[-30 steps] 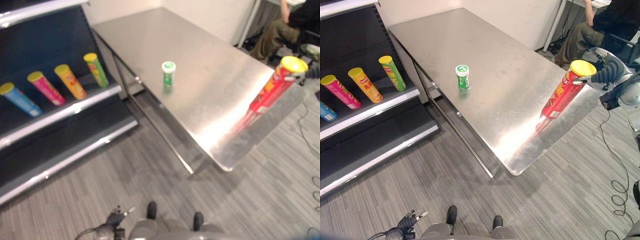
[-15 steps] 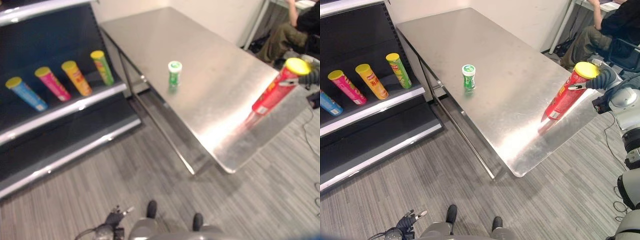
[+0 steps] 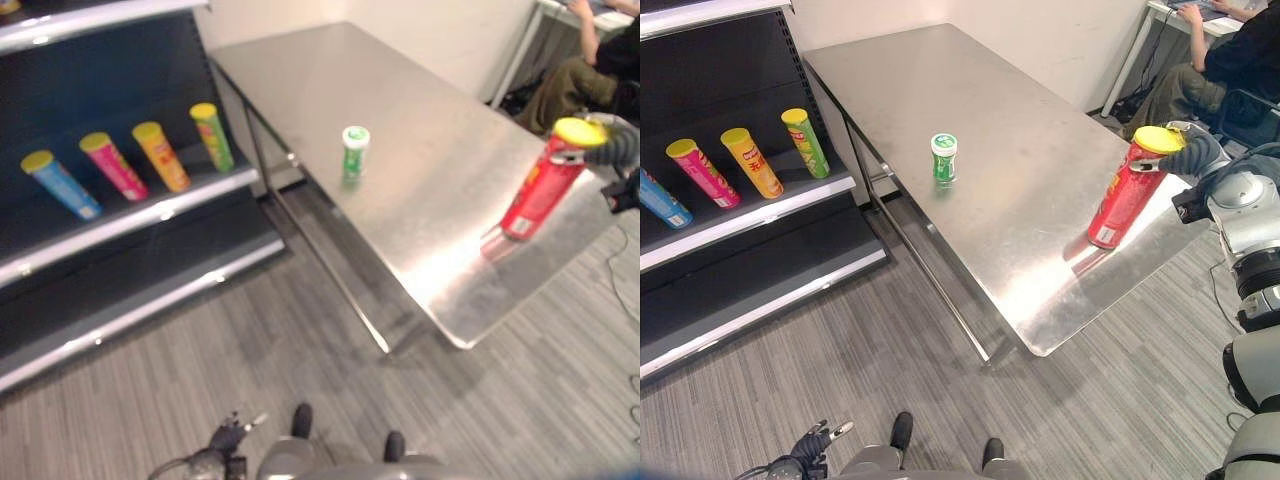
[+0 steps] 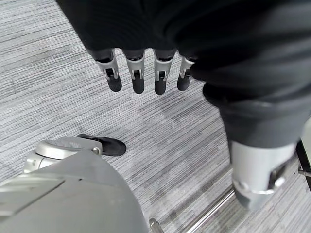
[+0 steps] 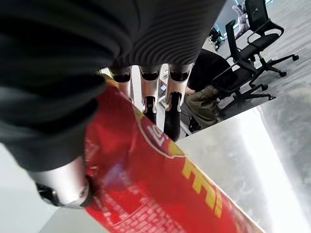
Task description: Put the goods on the table back onto the shelves and tidy them up.
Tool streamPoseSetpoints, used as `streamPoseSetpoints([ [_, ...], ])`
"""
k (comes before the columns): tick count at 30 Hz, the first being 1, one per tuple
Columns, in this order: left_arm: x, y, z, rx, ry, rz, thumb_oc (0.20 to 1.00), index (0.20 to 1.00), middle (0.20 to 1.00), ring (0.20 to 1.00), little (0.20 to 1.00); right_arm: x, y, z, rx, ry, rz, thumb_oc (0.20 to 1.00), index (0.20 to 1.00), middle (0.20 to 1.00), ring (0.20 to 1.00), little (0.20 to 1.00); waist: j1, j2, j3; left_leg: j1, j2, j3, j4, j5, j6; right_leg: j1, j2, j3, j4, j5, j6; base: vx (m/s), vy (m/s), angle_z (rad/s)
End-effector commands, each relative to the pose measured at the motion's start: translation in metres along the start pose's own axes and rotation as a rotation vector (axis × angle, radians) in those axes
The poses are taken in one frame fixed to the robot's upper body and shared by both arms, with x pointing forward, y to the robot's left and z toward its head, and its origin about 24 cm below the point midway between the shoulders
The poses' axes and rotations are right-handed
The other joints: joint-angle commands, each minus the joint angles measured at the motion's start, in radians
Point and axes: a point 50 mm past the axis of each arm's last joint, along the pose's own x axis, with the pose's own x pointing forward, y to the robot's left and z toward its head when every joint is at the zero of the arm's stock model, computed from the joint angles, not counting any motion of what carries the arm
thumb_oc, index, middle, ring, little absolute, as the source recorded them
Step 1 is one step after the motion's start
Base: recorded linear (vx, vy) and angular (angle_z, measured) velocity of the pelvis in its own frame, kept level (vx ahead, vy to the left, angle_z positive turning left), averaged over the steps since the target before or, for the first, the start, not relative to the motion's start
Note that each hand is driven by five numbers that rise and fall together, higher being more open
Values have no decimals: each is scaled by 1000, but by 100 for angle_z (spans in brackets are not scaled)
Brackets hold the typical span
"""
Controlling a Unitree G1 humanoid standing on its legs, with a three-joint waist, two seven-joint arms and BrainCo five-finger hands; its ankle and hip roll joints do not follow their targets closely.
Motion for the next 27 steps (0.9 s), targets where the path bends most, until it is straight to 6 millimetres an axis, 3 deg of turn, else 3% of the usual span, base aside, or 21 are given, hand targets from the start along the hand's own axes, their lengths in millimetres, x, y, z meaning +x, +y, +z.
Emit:
streamPoseSetpoints([
  [1,3,15,20,62,-63,15,1000,1000,1000,1000,1000,-2,-21,22,-14,-81,-47,200,200,200,200,200,26,-44,-6,0,58,67,160,-234,-63,7,-69,1,99,-172,58,0,0,0],
  [3,4,14,22,55,-70,17,1000,1000,1000,1000,1000,-4,-22,25,10,-117,-61,200,200,200,200,200,22,-44,-5,1,60,68,160,-234,-64,6,-67,1,100,-173,58,0,0,0],
  [5,4,13,26,37,-85,24,1000,1000,1000,1000,1000,-16,-24,47,106,-288,-80,200,200,200,200,200,11,-39,-1,3,65,70,159,-234,-67,3,-66,1,108,-178,58,-7,-17,1],
  [6,4,14,27,40,-86,25,1000,1000,1000,1000,1000,-17,-24,45,108,-286,-81,200,200,200,200,200,13,-41,-1,4,65,71,159,-234,-67,3,-66,1,108,-178,58,-15,-57,2],
  [7,5,13,30,13,-101,36,1000,1000,1000,1000,1000,-35,-25,62,192,-455,-116,200,200,200,200,200,-3,-28,2,2,70,67,160,-234,-68,-2,-65,1,117,-186,58,-8,-37,2],
  [8,5,14,30,21,-102,38,1000,1000,1000,1000,1000,-37,-25,58,196,-449,-120,200,200,200,200,200,4,-32,1,2,70,67,160,-234,-68,-2,-65,1,117,-187,57,-3,-83,11],
  [10,4,13,29,-13,-111,55,1000,1000,1000,1000,1000,-68,-39,80,272,-679,-245,200,200,200,200,200,-6,-18,-2,4,78,62,157,-236,-67,-3,-63,-1,125,-199,54,17,-98,7],
  [15,3,14,27,-14,-112,67,1000,1000,1000,1000,1000,-105,-50,105,409,-950,-370,200,200,200,200,200,8,-3,-10,11,98,42,156,-230,-79,13,-41,-14,123,-222,39,18,-107,10],
  [17,3,15,27,-12,-112,68,1000,1000,1000,1000,1000,-105,-50,104,410,-948,-372,200,200,200,200,200,9,-4,-10,12,98,40,155,-230,-80,14,-40,-15,122,-222,38,-5,-69,7],
  [19,1,17,25,-29,-122,74,1000,1000,1000,1000,1000,-120,-45,126,445,-1098,-363,200,200,200,200,200,23,9,-9,9,113,16,152,-214,-93,23,-19,-24,120,-240,22,-28,-156,7],
  [24,-2,19,31,-84,-166,79,1000,1000,1000,1000,1000,-136,-37,161,379,-1250,-316,200,200,200,200,200,52,16,23,-62,102,-43,185,-171,-121,30,-1,-64,97,-254,0,-95,-70,30],
  [27,-3,14,29,-106,-169,60,1000,1000,1000,1000,1000,-141,-37,169,327,-1279,-310,200,200,200,200,200,56,19,32,-85,139,-8,182,-137,-139,45,-7,-111,92,-258,-2,-34,64,74],
])
